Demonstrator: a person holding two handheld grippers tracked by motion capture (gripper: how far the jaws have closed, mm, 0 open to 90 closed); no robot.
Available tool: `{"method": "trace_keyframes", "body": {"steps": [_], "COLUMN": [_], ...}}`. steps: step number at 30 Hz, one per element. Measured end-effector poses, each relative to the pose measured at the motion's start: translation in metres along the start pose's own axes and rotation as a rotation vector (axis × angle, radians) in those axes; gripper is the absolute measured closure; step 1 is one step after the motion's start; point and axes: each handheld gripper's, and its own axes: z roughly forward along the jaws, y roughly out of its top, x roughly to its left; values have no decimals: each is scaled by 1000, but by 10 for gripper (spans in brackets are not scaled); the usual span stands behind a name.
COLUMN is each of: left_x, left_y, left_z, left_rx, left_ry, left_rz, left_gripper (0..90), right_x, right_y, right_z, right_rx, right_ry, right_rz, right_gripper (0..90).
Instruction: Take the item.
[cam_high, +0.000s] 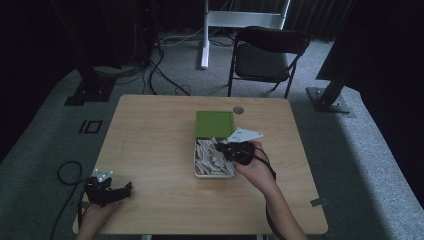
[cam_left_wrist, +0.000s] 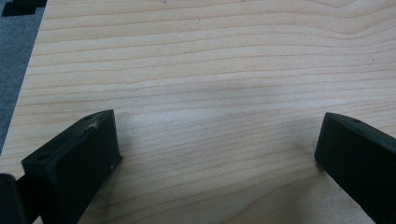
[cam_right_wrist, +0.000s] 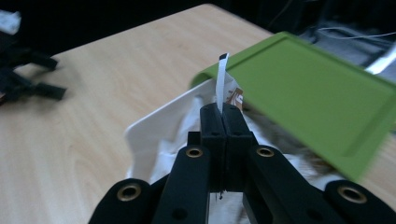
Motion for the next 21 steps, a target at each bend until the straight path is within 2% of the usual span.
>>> {"method": "trace_keyframes", "body": {"steps": [1,4,5,6,9,10,11,13,15,16,17,18,21], "left_x": [0,0,0,0,0,0,0,0,0,0,0,0,0], "left_y": [0,0,0,0,0,0,0,0,0,0,0,0,0], "left_z": [0,0,0,0,0,0,0,0,0,0,0,0,0], "left_rx": [0,0,-1,-1,-1,-1,0,-1,-1,-1,-1,-1,2], "left_ry": [0,0,0,0,0,0,0,0,1,1,0,0,0], "left_rz": [0,0,-1,-2,-1,-1,-1,-1,-1,-1,-3,-3,0], "left_gripper": [7,7,7,7,7,6,7,7,7,7,7,7,7], "right_x": [0,-11,-11,-18,-29,-29,-35,-39,-50,-50,-58,-58,-73], "right_y": [0,1,1,1,-1,-1,-2,-3,-7,-7,-11,-11,-17], "right_z": [0,-11,-11,-16,-23,-23,-27,-29,-33,-33,-34,-34,-34], "right_rx": [0,-28,-28,-44,-58,-58,-57,-56,-47,-47,-43,-43,-31], "right_ry": [0,-50,-50,-72,-98,-98,-126,-142,-185,-185,-212,-212,-264], "right_rz": [0,22,22,43,73,73,78,83,94,94,108,108,133], "right_gripper": [898,898,898,898,898,898,898,898,898,898,898,898,898]}}
